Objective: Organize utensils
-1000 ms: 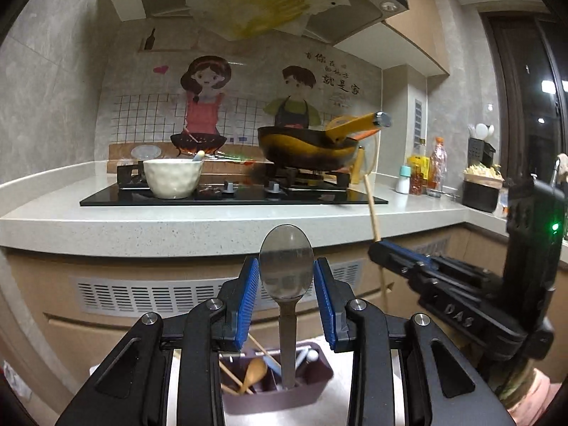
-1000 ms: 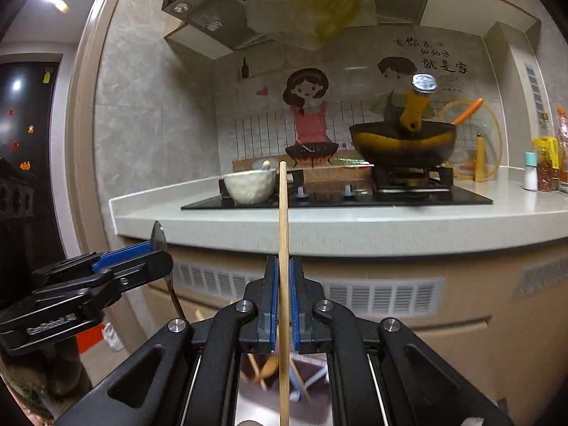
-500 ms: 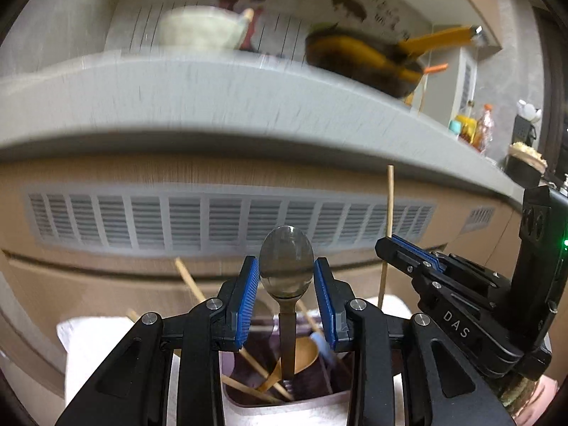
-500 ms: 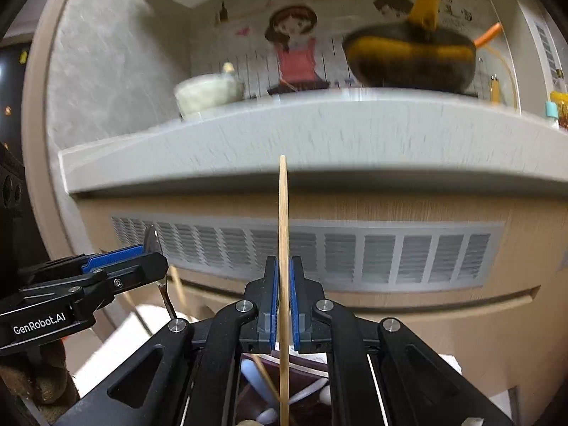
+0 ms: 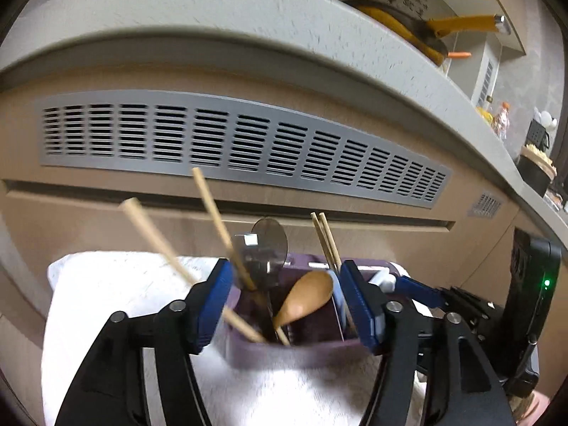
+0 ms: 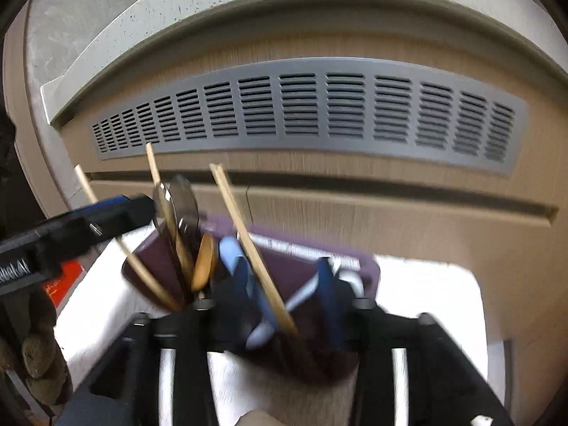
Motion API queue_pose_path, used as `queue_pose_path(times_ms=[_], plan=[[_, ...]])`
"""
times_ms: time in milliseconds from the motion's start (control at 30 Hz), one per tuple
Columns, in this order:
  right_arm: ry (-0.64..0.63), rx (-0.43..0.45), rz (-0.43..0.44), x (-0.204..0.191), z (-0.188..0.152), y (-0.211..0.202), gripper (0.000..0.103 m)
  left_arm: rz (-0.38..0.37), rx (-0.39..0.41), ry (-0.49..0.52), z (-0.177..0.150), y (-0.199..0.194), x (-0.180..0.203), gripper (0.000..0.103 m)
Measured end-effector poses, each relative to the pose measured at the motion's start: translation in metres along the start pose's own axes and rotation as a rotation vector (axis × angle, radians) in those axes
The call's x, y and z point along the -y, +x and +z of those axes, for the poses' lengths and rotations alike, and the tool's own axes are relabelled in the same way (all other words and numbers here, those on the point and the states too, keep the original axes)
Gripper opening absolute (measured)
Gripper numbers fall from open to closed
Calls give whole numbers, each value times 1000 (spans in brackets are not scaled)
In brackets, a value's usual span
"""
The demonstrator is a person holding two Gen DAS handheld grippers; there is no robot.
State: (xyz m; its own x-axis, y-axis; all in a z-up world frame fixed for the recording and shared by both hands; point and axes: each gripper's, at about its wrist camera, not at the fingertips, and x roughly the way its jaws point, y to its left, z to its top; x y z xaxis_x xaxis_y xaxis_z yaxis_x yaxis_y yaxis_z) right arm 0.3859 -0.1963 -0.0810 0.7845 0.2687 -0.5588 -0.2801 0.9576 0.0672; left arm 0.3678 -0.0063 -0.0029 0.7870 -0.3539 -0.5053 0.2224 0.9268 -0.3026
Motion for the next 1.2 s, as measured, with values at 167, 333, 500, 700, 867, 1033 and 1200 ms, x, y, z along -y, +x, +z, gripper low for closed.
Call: queue_pose_path(times_ms=[167,333,500,700,867,1033,1200], plan=[[62,40,-2,2,-22,-53,65,30,50,-5,-20,-51,8,87],[72,90,-30,-10,-49,-112,83,70,82,29,-57,-97,23,99],[105,117,-34,-18,-82,-160,95,119,63,73,-101,-126,35,103],[108,162,-144,-28,-110,-192,99,161,99,140,-148,-150,47,103],[85,176,-221,-36,-135,-203,100,156,105,158,-164,-161,55,103],[56,171,-218,-43,-142,-209,100,166,119,159,-165,-164,59,103],[64,180,-228,-39,-142,-213,100,198,108,159,-164,-162,58,103]])
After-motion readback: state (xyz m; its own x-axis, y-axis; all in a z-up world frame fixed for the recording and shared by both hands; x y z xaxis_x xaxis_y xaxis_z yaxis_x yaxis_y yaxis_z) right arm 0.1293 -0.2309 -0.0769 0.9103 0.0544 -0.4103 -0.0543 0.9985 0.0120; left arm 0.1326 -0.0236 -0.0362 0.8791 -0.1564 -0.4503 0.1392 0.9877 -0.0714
